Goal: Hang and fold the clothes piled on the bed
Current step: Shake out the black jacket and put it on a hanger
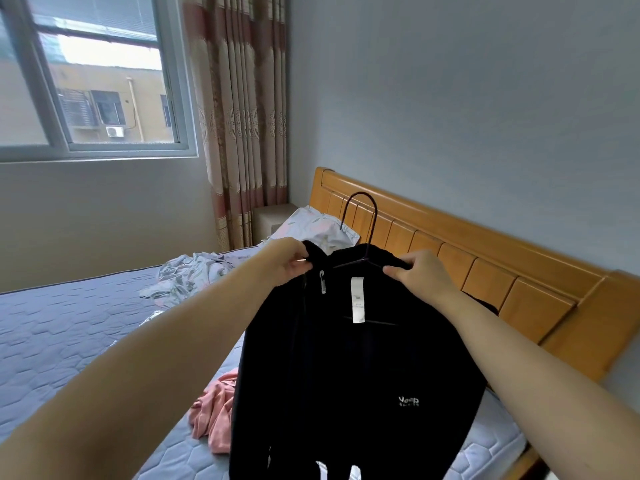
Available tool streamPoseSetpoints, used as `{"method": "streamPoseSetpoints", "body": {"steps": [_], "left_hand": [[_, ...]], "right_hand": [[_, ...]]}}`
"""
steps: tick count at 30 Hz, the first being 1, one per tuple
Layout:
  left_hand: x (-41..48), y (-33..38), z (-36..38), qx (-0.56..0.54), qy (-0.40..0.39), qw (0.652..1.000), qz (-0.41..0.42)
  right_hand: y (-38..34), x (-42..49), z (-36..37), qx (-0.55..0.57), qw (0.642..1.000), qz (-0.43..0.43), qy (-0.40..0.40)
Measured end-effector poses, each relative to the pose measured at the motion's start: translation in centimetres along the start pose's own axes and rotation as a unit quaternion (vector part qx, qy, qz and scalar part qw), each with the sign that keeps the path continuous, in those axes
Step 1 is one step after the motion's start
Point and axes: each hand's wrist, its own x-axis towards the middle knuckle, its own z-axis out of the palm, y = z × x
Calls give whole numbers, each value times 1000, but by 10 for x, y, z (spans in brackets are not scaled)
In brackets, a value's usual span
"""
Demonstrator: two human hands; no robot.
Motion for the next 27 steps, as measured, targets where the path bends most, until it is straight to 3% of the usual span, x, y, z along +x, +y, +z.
{"method": "streamPoseSetpoints", "body": {"steps": [2,3,4,5,6,8,9,10,12,14,16,18,19,24,27], "left_hand": [[6,1,-10,-134,-5,991,-28],[9,1,-15,-143,0,989,-38],[13,2,-20,-92,16,995,-33],[17,2,-26,15,45,999,-6],[25,2,-34,171,88,980,47],[35,2,-47,459,148,853,199],[36,1,-49,512,145,809,249],[35,1,-50,525,130,793,278],[31,1,-47,525,46,801,283],[20,0,-40,547,-106,806,201],[8,-7,-30,642,-180,724,177],[6,-18,-21,683,-167,674,224],[7,-24,-16,671,-157,683,244],[14,-35,-4,508,-91,803,299],[15,-31,1,480,-69,823,296]], "right_hand": [[4,0,-5,16,1000,9,20],[4,-2,-8,27,999,15,23],[4,-2,-10,37,999,20,21],[4,-2,-12,45,999,24,17],[4,-2,-14,49,998,26,12],[4,-3,-16,51,998,23,2],[5,-3,-16,50,998,23,-2],[5,-3,-15,52,998,25,-6],[5,-4,-15,59,998,32,-15],[7,-4,-14,63,997,38,-19],[8,-4,-14,68,997,43,-16],[5,-5,-15,70,997,43,-15],[3,-6,-15,66,997,42,-19],[-6,-7,-19,-3,999,-8,-34],[-20,-6,-22,-93,994,-65,5]]}}
